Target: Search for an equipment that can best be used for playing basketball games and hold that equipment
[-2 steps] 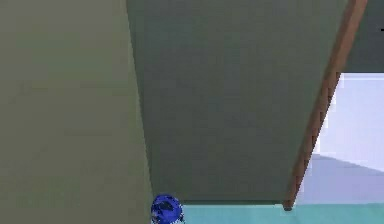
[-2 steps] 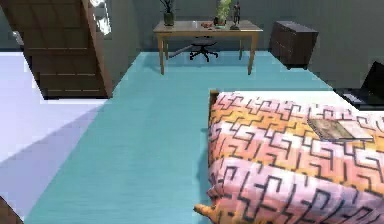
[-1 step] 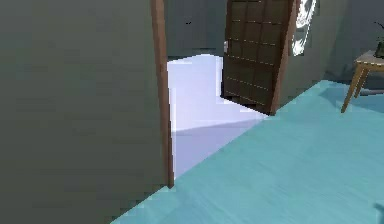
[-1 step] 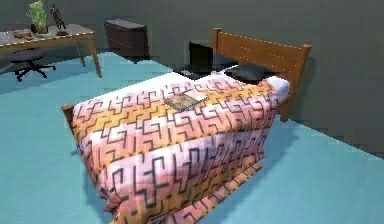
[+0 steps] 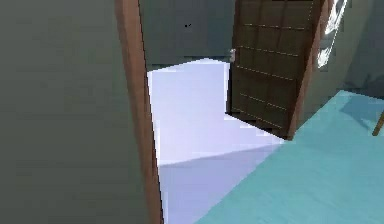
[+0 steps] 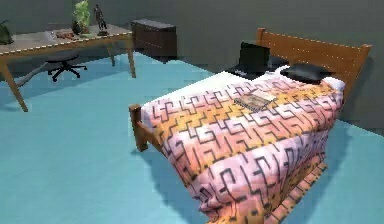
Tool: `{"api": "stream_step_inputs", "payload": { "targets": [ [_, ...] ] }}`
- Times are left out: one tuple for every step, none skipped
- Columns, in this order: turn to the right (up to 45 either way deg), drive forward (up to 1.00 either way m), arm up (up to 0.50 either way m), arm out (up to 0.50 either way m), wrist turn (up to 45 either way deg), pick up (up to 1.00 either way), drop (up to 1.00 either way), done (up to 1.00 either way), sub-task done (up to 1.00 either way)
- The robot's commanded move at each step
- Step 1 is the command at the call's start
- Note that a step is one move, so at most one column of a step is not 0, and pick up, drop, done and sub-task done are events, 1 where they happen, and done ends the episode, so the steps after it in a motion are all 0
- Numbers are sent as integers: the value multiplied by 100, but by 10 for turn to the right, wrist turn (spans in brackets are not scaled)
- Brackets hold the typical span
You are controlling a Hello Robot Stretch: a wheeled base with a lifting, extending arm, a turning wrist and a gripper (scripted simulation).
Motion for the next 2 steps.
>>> {"api": "stream_step_inputs", "payload": {
  "targets": [
    [420,0,0,0,0,0,0,0,0],
    [0,60,0,0,0,0,0,0,0]
  ]
}}
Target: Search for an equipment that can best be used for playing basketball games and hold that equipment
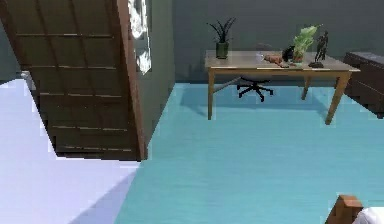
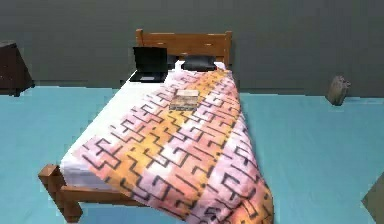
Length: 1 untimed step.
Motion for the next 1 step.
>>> {"api": "stream_step_inputs", "payload": {
  "targets": [
    [-360,0,0,0,0,0,0,0,0]
  ]
}}
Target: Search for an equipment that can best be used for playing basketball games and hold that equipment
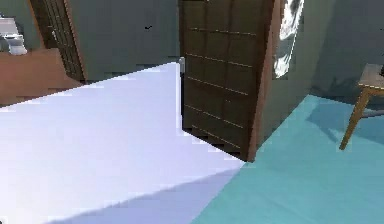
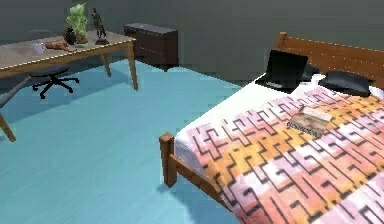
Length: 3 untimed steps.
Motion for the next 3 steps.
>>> {"api": "stream_step_inputs", "payload": {
  "targets": [
    [0,60,0,0,0,0,0,0,0],
    [-450,0,0,0,0,0,0,0,0],
    [0,100,0,0,0,0,0,0,0]
  ]
}}
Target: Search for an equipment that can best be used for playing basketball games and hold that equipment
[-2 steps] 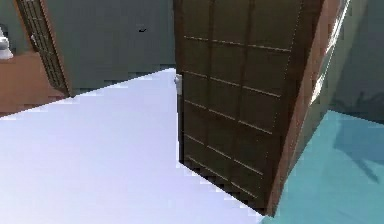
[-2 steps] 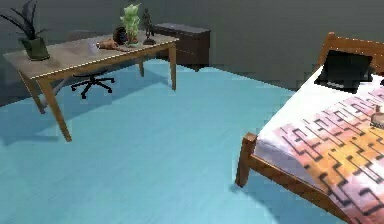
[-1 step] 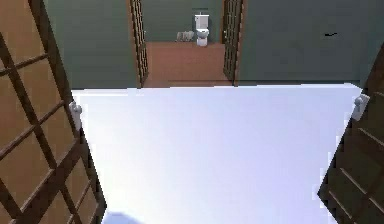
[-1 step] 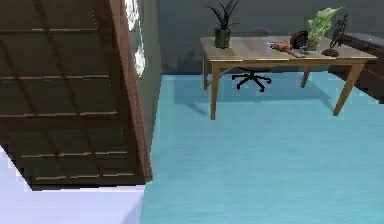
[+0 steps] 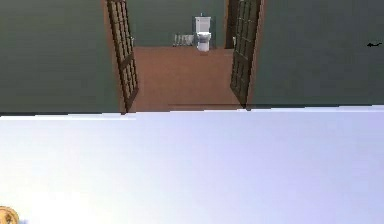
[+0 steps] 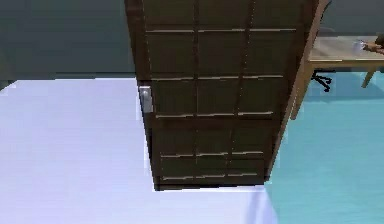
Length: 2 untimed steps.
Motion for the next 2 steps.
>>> {"api": "stream_step_inputs", "payload": {
  "targets": [
    [-60,0,0,0,0,0,0,0,0],
    [-30,0,0,0,0,0,0,0,0]
  ]
}}
